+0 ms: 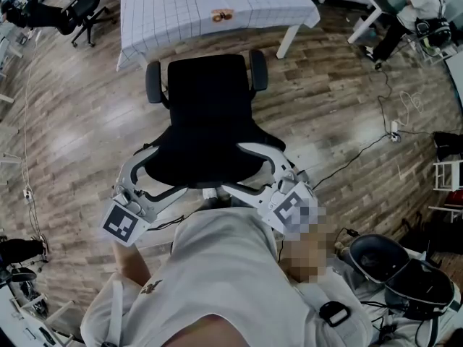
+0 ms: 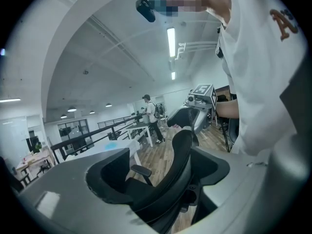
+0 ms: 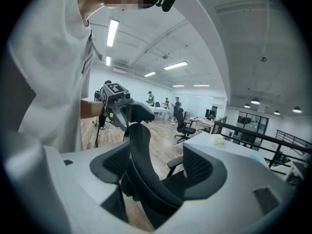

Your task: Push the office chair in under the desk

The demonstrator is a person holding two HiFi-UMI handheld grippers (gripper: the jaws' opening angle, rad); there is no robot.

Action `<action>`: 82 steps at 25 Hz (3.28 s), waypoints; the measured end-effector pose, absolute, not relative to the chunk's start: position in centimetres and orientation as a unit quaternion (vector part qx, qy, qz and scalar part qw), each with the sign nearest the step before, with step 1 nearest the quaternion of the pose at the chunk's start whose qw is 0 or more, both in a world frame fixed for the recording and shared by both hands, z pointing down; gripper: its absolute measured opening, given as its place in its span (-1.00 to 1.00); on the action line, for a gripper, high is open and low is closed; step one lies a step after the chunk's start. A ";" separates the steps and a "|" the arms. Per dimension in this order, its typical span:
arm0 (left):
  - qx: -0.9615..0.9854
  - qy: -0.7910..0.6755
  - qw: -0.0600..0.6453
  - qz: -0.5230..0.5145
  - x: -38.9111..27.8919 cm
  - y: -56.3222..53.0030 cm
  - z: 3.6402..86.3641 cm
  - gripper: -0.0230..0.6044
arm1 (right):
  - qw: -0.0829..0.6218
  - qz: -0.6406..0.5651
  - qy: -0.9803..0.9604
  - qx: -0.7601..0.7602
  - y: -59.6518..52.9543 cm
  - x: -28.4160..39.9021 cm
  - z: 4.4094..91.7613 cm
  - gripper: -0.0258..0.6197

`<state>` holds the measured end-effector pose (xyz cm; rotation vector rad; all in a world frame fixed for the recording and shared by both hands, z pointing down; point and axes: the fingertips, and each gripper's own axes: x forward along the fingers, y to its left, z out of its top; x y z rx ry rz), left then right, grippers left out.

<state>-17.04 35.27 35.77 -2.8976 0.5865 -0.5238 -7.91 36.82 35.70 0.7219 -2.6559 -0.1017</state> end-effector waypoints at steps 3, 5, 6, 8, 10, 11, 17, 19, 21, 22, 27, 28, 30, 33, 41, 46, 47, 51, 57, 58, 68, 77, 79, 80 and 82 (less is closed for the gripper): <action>-0.962 0.192 0.070 -0.181 -17.0 35.2 35.7 0.34 | 0.210 -0.041 -0.945 0.248 36.9 -7.9 36.1 0.13; -0.963 0.185 0.075 -0.181 -16.9 35.2 35.6 0.34 | 0.216 -0.046 -0.946 0.236 37.0 -8.1 36.3 0.24; -0.963 0.181 0.076 -0.182 -16.9 35.2 35.5 0.35 | 0.218 -0.048 -0.947 0.232 37.1 -8.2 36.4 0.25; -0.965 0.172 0.075 -0.184 -16.8 35.4 35.5 0.35 | 0.219 -0.048 -0.947 0.230 37.2 -8.2 36.5 0.25; -0.969 0.154 0.068 -0.182 -16.6 35.9 35.6 0.35 | 0.223 -0.049 -0.947 0.227 37.2 -8.2 36.6 0.26; -0.970 0.144 0.060 -0.185 -16.6 36.2 35.7 0.36 | 0.227 -0.051 -0.947 0.223 37.3 -8.2 36.7 0.25; -0.958 0.151 0.075 -0.233 -16.8 36.1 37.5 0.36 | 0.253 -0.053 -0.943 0.210 37.9 -8.5 37.8 0.28; -0.953 0.158 0.087 -0.245 -16.9 36.0 37.8 0.37 | 0.259 -0.055 -0.941 0.209 38.0 -8.6 38.1 0.28; -0.948 0.163 0.100 -0.254 -16.9 35.9 38.4 0.39 | 0.265 -0.057 -0.939 0.210 37.9 -8.7 38.4 0.28; -0.948 0.162 0.106 -0.252 -16.9 35.9 38.6 0.40 | 0.268 -0.058 -0.938 0.210 37.9 -8.7 38.5 0.28; -0.938 0.161 0.133 -0.277 -16.8 35.7 39.5 0.41 | 0.285 -0.064 -0.932 0.215 37.3 -9.0 39.2 0.35; -0.933 0.162 0.141 -0.289 -16.8 35.5 39.9 0.41 | 0.289 -0.066 -0.930 0.216 37.2 -9.1 39.3 0.35; -0.923 0.166 0.157 -0.308 -16.8 35.0 40.8 0.41 | 0.296 -0.070 -0.928 0.216 36.9 -9.2 39.6 0.37; -0.917 0.179 0.173 -0.311 -16.6 34.3 41.1 0.40 | 0.298 -0.074 -0.927 0.216 36.7 -9.2 39.8 0.37; -0.923 0.164 0.178 -0.299 -16.1 34.1 41.1 0.40 | 0.309 -0.083 -0.923 0.215 36.4 -9.0 40.3 0.37; -0.925 0.143 0.163 -0.312 -15.8 34.2 41.6 0.41 | 0.358 -0.078 -0.908 0.202 36.4 -8.7 41.6 0.27; -0.925 0.140 0.160 -0.316 -15.8 34.2 41.7 0.41 | 0.361 -0.074 -0.908 0.199 36.4 -8.7 41.6 0.27; -0.930 0.146 0.154 -0.300 -15.6 33.7 41.3 0.45 | 0.360 -0.069 -0.909 0.198 36.0 -8.6 41.4 0.27; -0.932 0.145 0.144 -0.298 -15.6 33.3 41.4 0.47 | 0.361 -0.064 -0.910 0.193 35.6 -8.6 41.5 0.27; -0.933 0.145 0.142 -0.297 -15.5 33.2 41.4 0.48 | 0.361 -0.064 -0.910 0.192 35.6 -8.5 41.5 0.27; -0.931 0.121 0.112 -0.324 -15.8 33.1 41.9 0.49 | 0.361 -0.058 -0.915 0.170 35.1 -8.8 41.6 0.27; -0.931 0.113 0.101 -0.333 -15.7 32.6 42.0 0.48 | 0.359 -0.055 -0.919 0.153 34.6 -8.8 41.5 0.27; -0.931 0.112 0.099 -0.332 -15.7 32.5 42.0 0.48 | 0.359 -0.053 -0.920 0.150 34.5 -8.8 41.6 0.27; -0.932 0.111 0.099 -0.331 -15.7 32.4 42.0 0.48 | 0.358 -0.051 -0.920 0.149 34.4 -8.8 41.6 0.27; -0.933 0.109 0.098 -0.329 -15.6 32.2 41.9 0.48 | 0.358 -0.050 -0.921 0.148 34.2 -8.7 41.5 0.27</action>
